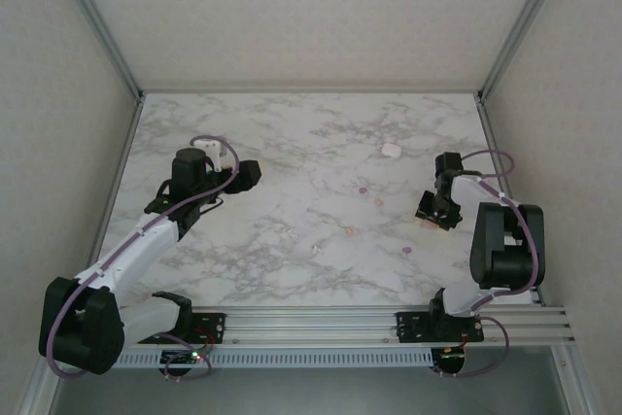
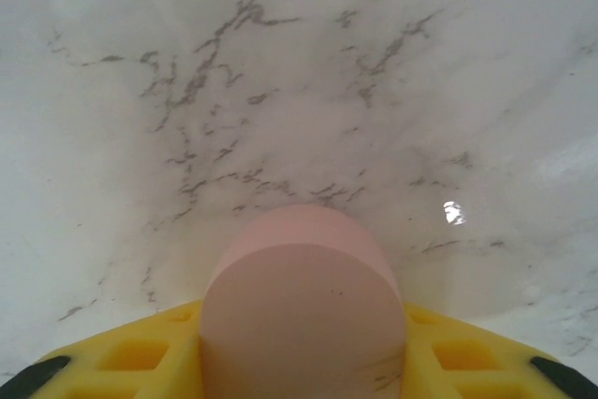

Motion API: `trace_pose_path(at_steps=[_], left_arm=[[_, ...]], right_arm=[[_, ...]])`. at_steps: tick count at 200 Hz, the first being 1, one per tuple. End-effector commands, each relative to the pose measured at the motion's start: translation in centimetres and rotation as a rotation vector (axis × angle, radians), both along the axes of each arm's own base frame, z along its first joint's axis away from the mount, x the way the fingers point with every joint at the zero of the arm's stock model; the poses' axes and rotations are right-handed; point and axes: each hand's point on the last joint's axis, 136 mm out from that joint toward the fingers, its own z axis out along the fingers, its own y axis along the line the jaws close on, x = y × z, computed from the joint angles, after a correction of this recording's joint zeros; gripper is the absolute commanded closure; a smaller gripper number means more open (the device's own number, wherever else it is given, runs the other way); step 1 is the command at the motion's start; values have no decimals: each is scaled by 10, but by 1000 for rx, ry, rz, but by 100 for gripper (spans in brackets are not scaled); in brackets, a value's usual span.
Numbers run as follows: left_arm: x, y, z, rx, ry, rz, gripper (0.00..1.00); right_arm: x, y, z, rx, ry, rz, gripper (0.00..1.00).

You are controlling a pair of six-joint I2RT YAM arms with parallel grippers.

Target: Insert wireless bluetooth earbuds into charging case

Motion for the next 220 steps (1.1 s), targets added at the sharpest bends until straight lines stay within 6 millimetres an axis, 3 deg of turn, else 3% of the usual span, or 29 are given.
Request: trace_pose_path(at_steps=[1, 35, 75, 91, 112, 155, 220], left_arm=[[2, -2, 15, -2, -33, -8, 3], [2, -6, 21, -30, -30, -16, 5], [4, -19, 41, -133, -32, -51, 7], [6, -30, 53, -184, -26, -90, 8], [4, -50, 72, -215, -39, -168, 8], [-13, -102, 103, -233, -41, -362, 11], [-51, -185, 108, -218, 10, -609, 22]], right_arm=[[6, 8, 11, -15, -32, 51, 61], [18, 39, 42, -26, -175, 229, 65], [33, 107, 125, 36, -565, 511, 67], [28, 140, 162, 49, -750, 705, 68], [8, 178, 189, 35, -948, 1006, 70], [-14, 210, 203, -87, -1140, 1360, 73], [-19, 233, 217, -132, -1281, 1485, 73]])
